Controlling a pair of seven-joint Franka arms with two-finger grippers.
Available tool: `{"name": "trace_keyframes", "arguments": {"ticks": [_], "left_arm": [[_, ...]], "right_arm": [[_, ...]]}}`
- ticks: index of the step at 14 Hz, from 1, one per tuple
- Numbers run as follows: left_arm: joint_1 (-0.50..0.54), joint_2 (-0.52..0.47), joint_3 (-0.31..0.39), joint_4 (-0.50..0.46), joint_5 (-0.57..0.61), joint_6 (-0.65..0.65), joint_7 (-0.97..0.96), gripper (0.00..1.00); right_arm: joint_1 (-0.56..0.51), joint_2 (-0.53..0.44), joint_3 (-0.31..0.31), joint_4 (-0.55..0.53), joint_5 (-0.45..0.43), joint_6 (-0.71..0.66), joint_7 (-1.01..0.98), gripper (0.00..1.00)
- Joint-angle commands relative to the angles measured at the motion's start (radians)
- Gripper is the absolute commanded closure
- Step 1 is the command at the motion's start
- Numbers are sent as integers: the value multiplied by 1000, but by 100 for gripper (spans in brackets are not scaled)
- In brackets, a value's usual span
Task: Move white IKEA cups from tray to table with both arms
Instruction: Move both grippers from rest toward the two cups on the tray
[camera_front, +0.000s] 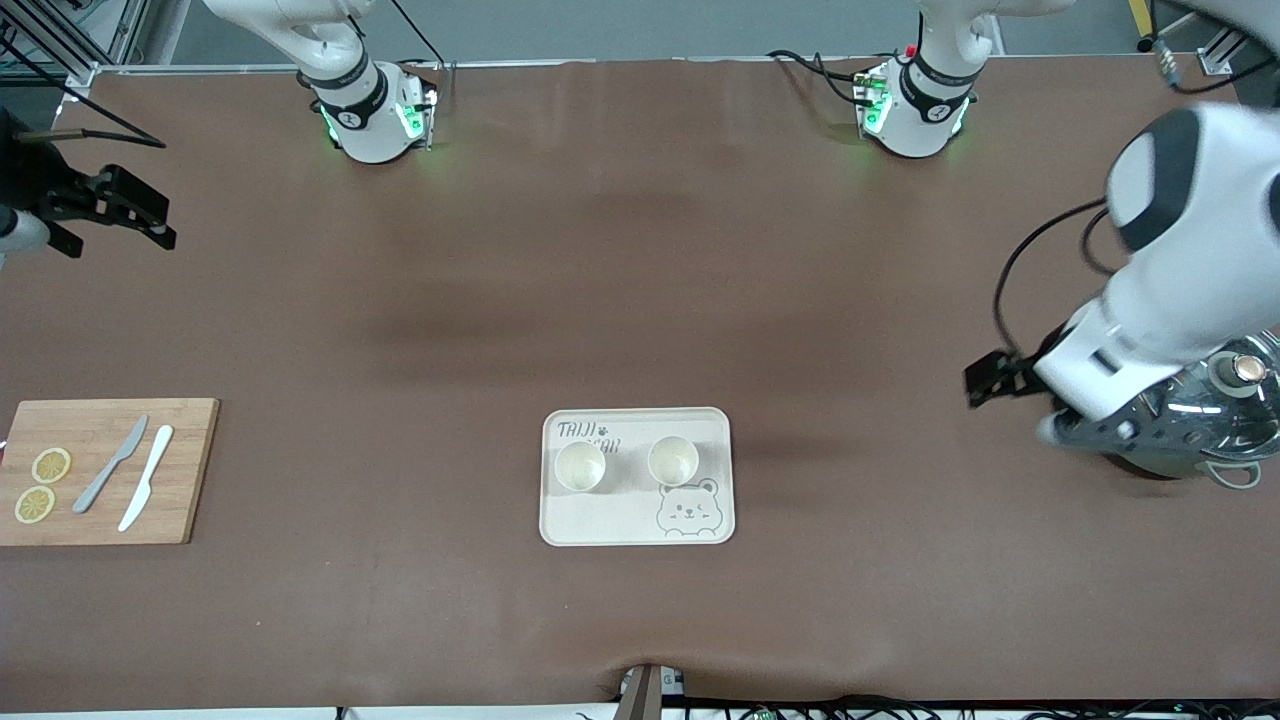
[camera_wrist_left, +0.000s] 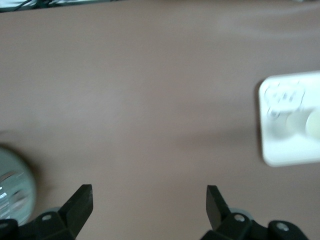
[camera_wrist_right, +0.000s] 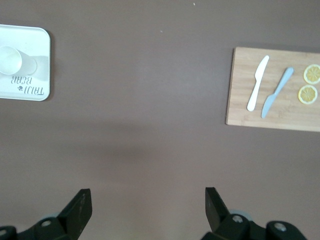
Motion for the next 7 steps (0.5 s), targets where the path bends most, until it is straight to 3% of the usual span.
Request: {"name": "trace_keyframes", "arguments": {"ticks": [1,3,4,7], "left_arm": [[-72,146,13,117,19,28,-71,0],[-129,221,48,163,19,42,-89,0],[-158,249,68,171,17,71,-106,0],[-208,310,64,177,14,161,-161,0]], "right_arm": [[59,65,-3,41,-4,15,59,0],[63,117,-4,49,132,87,155,0],[84,160,0,54,154,124,180,0],[220,319,-3,112,124,254,287,0]]}}
